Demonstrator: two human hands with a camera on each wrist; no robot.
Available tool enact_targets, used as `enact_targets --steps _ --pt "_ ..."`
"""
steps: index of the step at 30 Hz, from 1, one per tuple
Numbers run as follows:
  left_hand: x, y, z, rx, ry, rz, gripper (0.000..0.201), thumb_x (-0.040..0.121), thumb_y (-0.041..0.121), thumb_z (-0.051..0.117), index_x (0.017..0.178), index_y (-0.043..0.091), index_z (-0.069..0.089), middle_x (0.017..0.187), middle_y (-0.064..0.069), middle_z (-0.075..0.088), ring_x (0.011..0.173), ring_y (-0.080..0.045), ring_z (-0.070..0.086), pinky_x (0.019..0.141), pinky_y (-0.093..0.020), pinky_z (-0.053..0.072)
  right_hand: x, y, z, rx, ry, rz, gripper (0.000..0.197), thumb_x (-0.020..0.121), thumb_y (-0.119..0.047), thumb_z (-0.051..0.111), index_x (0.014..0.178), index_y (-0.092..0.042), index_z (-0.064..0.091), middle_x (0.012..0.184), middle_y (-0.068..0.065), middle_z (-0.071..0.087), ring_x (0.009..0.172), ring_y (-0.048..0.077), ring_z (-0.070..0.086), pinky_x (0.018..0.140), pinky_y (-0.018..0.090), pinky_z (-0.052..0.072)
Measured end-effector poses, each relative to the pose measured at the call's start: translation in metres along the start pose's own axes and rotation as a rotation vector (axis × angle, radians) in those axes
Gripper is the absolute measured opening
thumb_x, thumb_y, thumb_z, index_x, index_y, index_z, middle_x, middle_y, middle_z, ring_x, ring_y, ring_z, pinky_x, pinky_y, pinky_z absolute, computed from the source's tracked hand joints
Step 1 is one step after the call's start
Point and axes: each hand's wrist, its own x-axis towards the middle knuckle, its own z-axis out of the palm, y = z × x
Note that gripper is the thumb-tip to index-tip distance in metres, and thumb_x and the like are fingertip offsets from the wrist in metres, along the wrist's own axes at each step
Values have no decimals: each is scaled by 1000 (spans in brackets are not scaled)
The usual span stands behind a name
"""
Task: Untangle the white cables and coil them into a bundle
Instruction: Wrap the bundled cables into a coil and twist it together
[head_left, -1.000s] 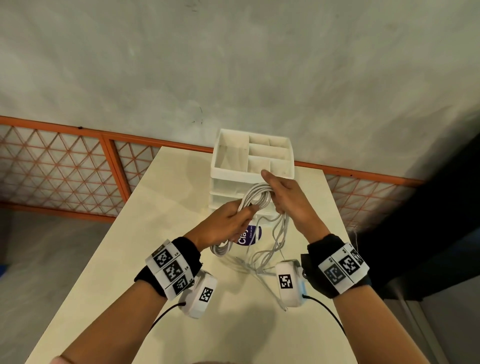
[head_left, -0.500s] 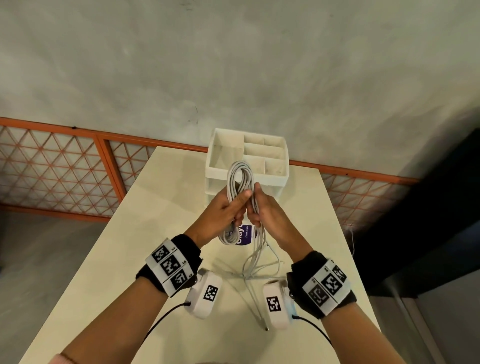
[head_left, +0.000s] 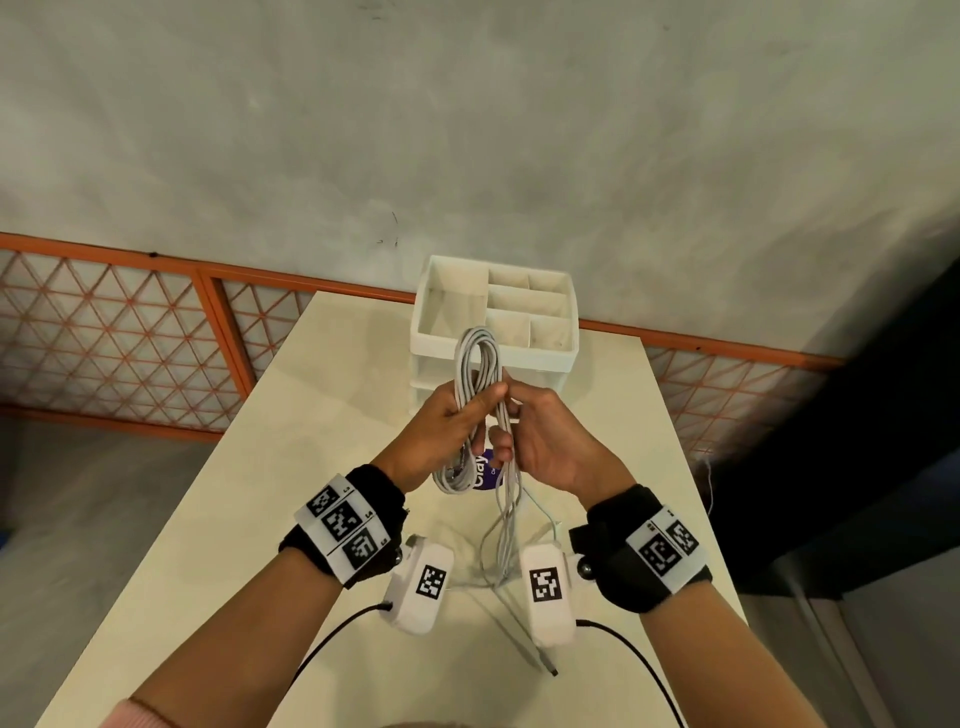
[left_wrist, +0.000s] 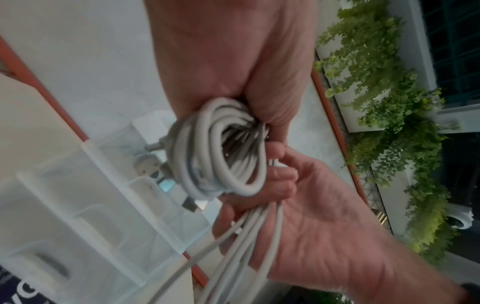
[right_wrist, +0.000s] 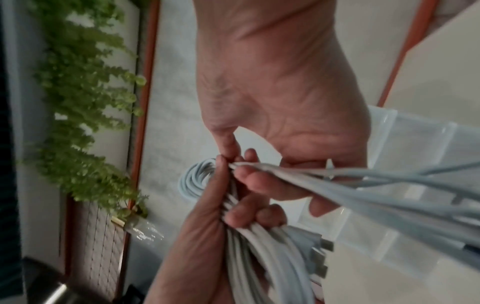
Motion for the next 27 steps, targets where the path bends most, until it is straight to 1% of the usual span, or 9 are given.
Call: enact_targets --steps 3,6,9,11,13,15,18,24,27 --pt "3 -3 1 -22 61 13 37 100 25 40 84 -1 60 41 8 54 38 -5 43 45 -20 39 2 3 5 -53 -38 -48 55 99 -52 25 98 -9 59 54 4 54 42 10 38 45 21 37" --pt "14 -12 -9 -82 240 26 40 100 30 39 77 7 63 42 4 48 39 -11 41 44 -23 37 3 12 -1 -277 -37 -96 61 94 -63 18 86 -15 55 54 -3 44 45 10 36 49 22 37" --pt "24 -23 -18 -126 437 8 43 100 32 39 71 13 64 53 -12 49 40 -13 41 42 -23 35 2 18 -3 -635 104 -293 35 98 -48 36 90 -15 47 58 -3 41 48 8 38 56 26 34" --pt "29 -30 -17 -145 533 10 43 101 28 39 68 12 61 54 -8 53 40 -10 45 43 -21 38 3 19 3 -838 161 -433 21 99 -34 41 101 -14 46 63 -3 49 55 11 46 61 29 38" --pt "34 -34 -18 -158 619 12 39 100 26 39 68 12 57 58 -3 56 47 -13 50 52 -26 42 1 20 12 -942 100 -488 24 100 -29 40 119 -15 47 72 0 57 63 16 52 65 30 43" --pt "39 -37 -21 -175 687 13 32 98 29 40 72 17 53 64 -1 57 55 -17 50 59 -33 41 -2 21 14 -929 -53 -429 35 101 -30 37 136 -27 40 73 -3 56 63 13 50 63 23 44" --pt "44 -33 -23 -217 708 13 27 97 30 40 75 19 49 65 -1 55 55 -17 48 57 -34 40 0 26 7 -832 -224 -276 47 102 -34 30 147 -39 19 70 -2 51 52 10 44 57 19 42" --pt "42 -24 -13 -592 703 -122 34 100 27 38 69 15 45 51 6 49 37 -7 44 40 -20 40 4 43 -4 -889 -280 -238 53 102 -36 30 145 -50 3 79 -2 55 60 12 45 67 23 43" --pt "45 -24 -16 -765 714 -151 29 98 23 41 71 15 44 51 5 46 38 -6 41 43 -19 39 1 46 -9 -789 -330 -284 61 100 -31 41 144 -53 4 112 10 59 70 19 44 66 24 44"
